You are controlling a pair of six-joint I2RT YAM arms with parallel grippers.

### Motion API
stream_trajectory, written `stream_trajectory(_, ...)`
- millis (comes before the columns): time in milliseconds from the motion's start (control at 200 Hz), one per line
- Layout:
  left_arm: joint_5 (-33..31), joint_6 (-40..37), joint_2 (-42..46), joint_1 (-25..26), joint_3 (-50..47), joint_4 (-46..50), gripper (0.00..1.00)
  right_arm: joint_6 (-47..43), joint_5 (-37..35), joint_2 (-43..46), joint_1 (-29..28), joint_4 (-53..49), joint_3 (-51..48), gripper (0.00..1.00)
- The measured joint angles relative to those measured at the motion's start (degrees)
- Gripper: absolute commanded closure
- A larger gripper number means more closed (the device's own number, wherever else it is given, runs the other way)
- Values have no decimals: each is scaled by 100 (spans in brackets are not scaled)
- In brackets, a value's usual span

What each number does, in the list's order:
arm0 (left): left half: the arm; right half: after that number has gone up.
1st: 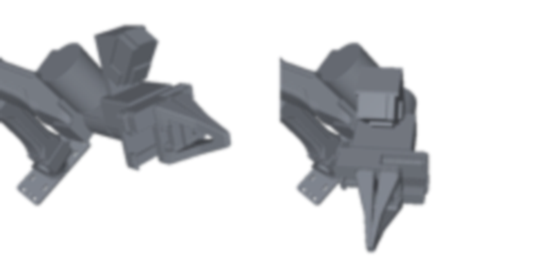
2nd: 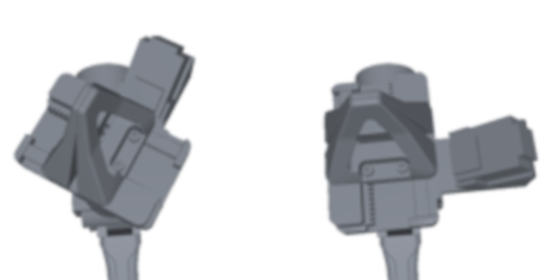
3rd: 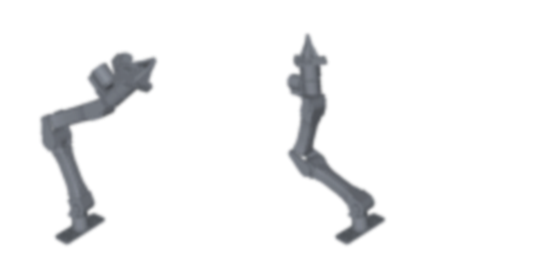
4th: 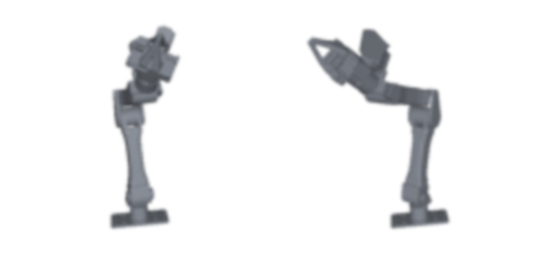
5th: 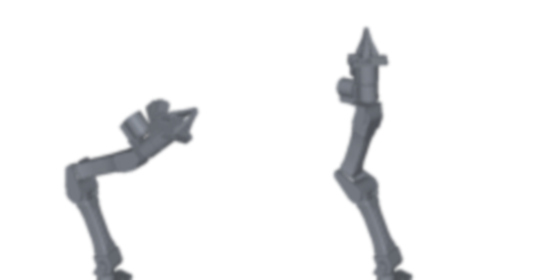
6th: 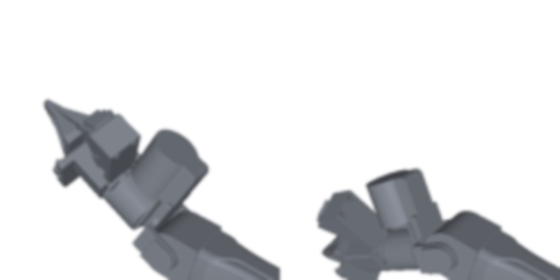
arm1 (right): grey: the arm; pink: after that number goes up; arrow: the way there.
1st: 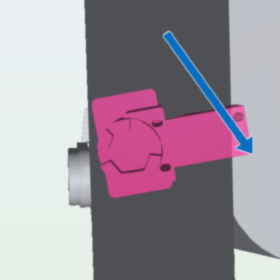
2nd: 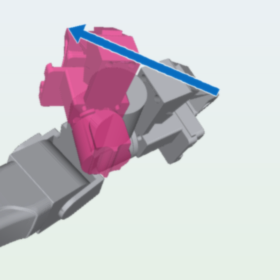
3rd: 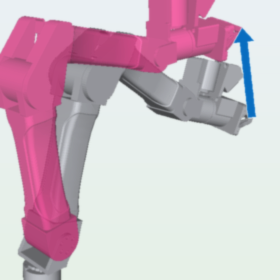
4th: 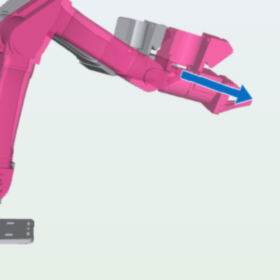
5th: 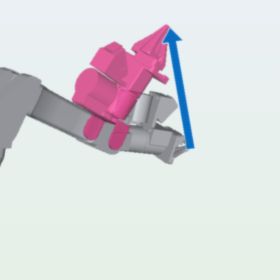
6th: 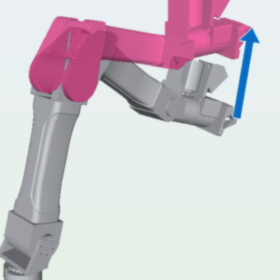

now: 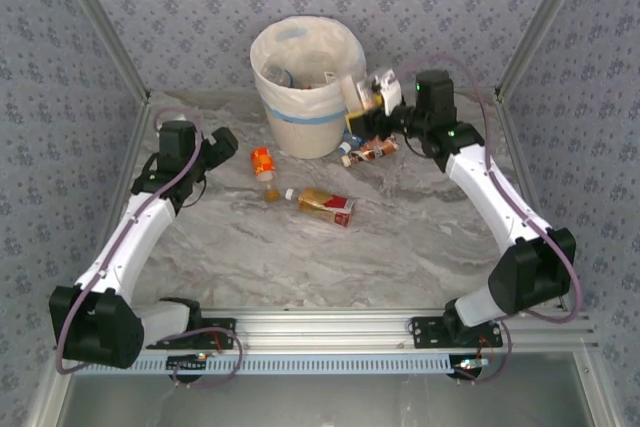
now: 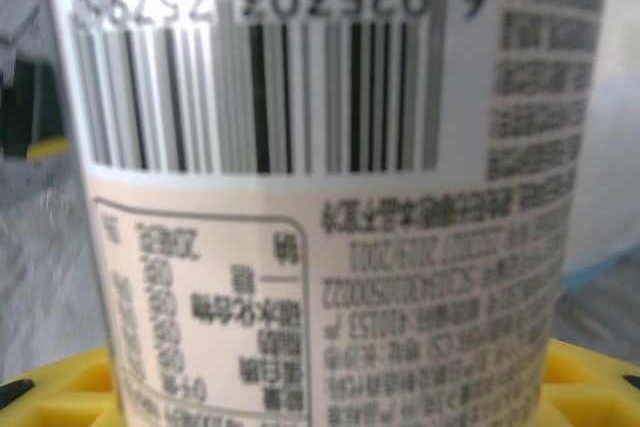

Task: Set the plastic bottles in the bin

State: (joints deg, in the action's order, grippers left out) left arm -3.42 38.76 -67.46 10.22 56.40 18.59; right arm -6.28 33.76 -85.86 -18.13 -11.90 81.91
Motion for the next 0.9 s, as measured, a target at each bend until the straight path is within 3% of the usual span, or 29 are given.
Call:
stream_trajectory(260,-2,35,315,-140,-87,96,1,1134,-205,-1126,-74,70,1711,57)
stream_trajectory(540,68,11,522,-177,-271,138,1,1620,-715,-2962,-448,-793,4476,51)
stream_trajectory(710,59,-33,686,-177,-323,249,1,1742,-1110,-3877,-590,-1410,5995,39)
stream_trajectory(899,59,-74,776,-177,-323,334,0,1998,-1447,-4439,-603,-1683,6520,13)
